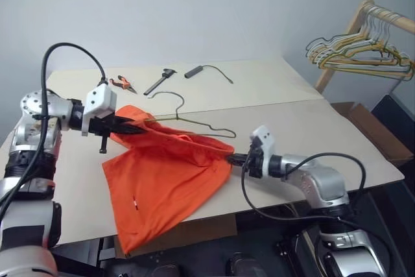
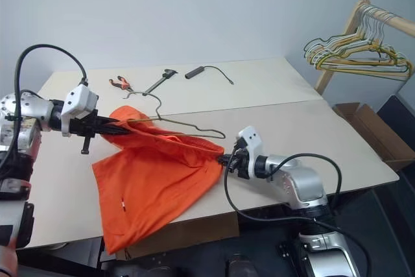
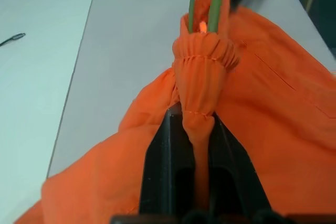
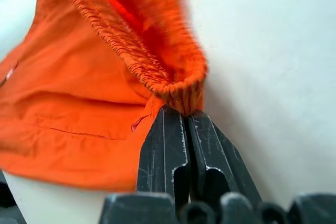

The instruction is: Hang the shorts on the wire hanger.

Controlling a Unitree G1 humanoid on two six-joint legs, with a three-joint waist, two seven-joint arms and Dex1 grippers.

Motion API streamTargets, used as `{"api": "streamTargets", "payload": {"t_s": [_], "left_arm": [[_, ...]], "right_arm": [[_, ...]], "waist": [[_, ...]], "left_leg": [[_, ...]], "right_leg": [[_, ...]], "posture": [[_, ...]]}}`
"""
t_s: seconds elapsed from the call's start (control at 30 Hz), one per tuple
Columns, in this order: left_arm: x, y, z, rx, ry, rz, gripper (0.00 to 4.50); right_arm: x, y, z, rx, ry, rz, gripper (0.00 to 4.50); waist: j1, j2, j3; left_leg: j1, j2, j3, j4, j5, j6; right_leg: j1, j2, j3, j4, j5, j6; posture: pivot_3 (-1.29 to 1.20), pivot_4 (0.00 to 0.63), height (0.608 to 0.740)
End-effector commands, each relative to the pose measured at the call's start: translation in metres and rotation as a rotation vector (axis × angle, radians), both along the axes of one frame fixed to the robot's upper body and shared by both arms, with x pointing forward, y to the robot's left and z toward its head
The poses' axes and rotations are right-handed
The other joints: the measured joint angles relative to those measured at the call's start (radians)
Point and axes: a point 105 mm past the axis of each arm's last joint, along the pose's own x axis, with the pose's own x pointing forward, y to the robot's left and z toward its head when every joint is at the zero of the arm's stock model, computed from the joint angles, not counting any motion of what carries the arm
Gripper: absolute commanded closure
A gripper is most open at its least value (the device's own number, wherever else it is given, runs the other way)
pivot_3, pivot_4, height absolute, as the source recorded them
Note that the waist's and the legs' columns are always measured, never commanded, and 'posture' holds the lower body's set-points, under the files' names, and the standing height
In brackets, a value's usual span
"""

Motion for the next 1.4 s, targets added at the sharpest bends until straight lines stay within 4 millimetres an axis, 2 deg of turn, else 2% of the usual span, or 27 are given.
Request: {"api": "streamTargets", "payload": {"t_s": [0.03,0.2,0.3,0.6,0.77,0.9,1.17,1.4], "left_arm": [[-0.007,0.003,0.032,-0.069,-0.062,-0.012,4.50],[-0.011,0.008,0.033,-0.020,-0.062,-0.011,4.50],[-0.012,0.011,0.026,0.032,-0.051,-0.009,4.50],[-0.004,0.017,0.004,0.135,-0.033,0.027,4.50],[0.002,0.006,0.006,0.154,-0.077,0.004,4.50],[0.006,-0.011,0.019,0.164,-0.131,-0.045,4.50],[0.014,-0.021,0.023,0.267,-0.206,-0.069,4.50],[0.019,-0.021,0.020,0.302,-0.235,-0.039,4.50]], "right_arm": [[0.008,-0.017,0.019,0.011,-0.032,-0.018,4.47],[0.015,-0.034,0.025,-0.071,-0.080,-0.001,4.47],[0.018,-0.040,0.029,-0.105,-0.110,0.010,4.47],[0.013,-0.041,0.048,-0.195,-0.243,0.090,4.47],[0.005,-0.033,0.058,-0.471,-0.500,0.227,4.47],[0.004,-0.018,0.073,-0.625,-0.670,0.321,4.47],[0.002,0.005,0.099,-0.670,-0.776,0.399,4.47],[-0.005,0.016,0.099,-0.694,-0.790,0.466,4.47]], "waist": [[0.001,0.000,0.000],[0.005,0.000,0.000],[0.006,0.000,0.000],[0.009,0.000,0.000],[0.016,0.000,0.000],[0.022,0.000,0.000],[0.025,0.000,0.000],[0.028,0.000,0.000]], "left_leg": [[0.000,0.000,0.000,0.000,0.000,0.000],[0.000,0.000,-0.001,0.000,0.000,0.000],[0.000,0.000,0.000,0.000,0.000,0.000],[0.000,0.000,0.002,0.000,0.000,0.000],[-0.001,0.000,0.003,0.000,0.000,0.000],[-0.001,0.000,0.003,0.000,0.000,0.000],[-0.001,0.000,0.004,0.000,0.000,0.000],[-0.001,0.000,0.004,0.000,0.000,0.000]], "right_leg": [[0.000,0.000,0.000,0.000,0.000,0.000],[0.000,0.000,0.000,-0.001,0.000,0.000],[0.000,0.000,0.000,0.000,0.000,0.000],[0.000,0.000,0.000,0.000,0.000,0.000],[-0.001,0.000,0.000,-0.001,0.000,0.000],[-0.001,0.000,0.000,0.000,0.000,0.000],[-0.002,0.000,0.000,0.000,0.000,0.000],[-0.002,0.000,0.000,0.000,0.000,0.000]], "posture": [[0.02,0.000,0.740],[0.03,0.000,0.740],[0.03,0.000,0.740],[0.02,0.000,0.740],[0.01,0.000,0.740],[0.01,0.000,0.740],[0.01,0.000,0.740],[0.01,0.000,0.740]]}}
